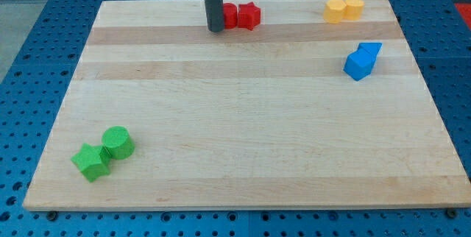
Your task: Push the red circle along with red star down a bit
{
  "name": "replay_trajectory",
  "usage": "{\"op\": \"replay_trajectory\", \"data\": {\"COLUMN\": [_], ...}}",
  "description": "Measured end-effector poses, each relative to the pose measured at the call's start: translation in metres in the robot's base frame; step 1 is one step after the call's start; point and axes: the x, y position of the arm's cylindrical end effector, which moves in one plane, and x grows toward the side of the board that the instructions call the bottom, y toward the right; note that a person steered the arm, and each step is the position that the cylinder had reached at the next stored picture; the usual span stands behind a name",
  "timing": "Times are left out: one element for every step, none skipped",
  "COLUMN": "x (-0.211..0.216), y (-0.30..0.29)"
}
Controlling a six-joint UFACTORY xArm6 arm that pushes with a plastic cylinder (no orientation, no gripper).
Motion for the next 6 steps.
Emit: {"op": "replay_trajectory", "data": {"x": [0.0,0.0,0.0,-0.019,-0.047,-0.05], "y": [0.0,-0.017,-0.043,-0.05,-0.049,-0.019]}}
